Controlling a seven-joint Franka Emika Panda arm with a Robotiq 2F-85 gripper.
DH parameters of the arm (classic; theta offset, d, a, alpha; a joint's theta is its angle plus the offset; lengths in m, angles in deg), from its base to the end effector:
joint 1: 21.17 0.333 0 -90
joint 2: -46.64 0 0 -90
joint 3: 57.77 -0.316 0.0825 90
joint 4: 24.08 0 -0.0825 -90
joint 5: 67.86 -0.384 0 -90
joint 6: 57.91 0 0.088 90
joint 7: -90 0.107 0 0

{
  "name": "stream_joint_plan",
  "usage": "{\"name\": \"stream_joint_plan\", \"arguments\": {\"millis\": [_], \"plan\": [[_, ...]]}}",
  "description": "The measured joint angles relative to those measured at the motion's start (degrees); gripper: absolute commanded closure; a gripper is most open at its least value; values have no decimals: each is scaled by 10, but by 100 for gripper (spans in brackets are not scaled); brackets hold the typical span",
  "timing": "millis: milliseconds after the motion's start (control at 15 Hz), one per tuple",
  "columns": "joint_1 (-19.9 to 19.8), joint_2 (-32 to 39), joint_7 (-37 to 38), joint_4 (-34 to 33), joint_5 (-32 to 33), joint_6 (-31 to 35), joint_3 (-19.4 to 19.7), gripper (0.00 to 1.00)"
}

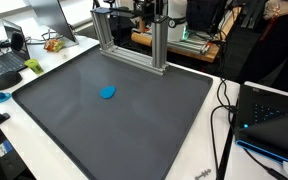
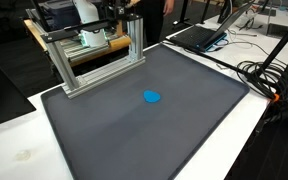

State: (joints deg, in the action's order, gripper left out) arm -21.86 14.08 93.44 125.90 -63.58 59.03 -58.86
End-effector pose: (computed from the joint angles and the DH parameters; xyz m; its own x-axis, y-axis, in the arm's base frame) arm 0.3655 -0.0017 0.4325 0.9997 -0.0222 -0.0053 -0.0217 -0.9968 0.0769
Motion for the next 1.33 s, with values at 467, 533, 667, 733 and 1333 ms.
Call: {"name": "stream_joint_plan", "arguments": {"millis": [467, 533, 667, 733, 1333], "plan": [[0, 6, -13, 0, -11, 1, 11, 78], [0, 8, -13, -2, -12, 0, 12, 28], [0, 8, -13, -2, -12, -1, 12, 21], [-1, 9, -13, -1, -11, -1, 13, 14], [-3, 21, -8, -1, -9, 1, 6, 0]]}}
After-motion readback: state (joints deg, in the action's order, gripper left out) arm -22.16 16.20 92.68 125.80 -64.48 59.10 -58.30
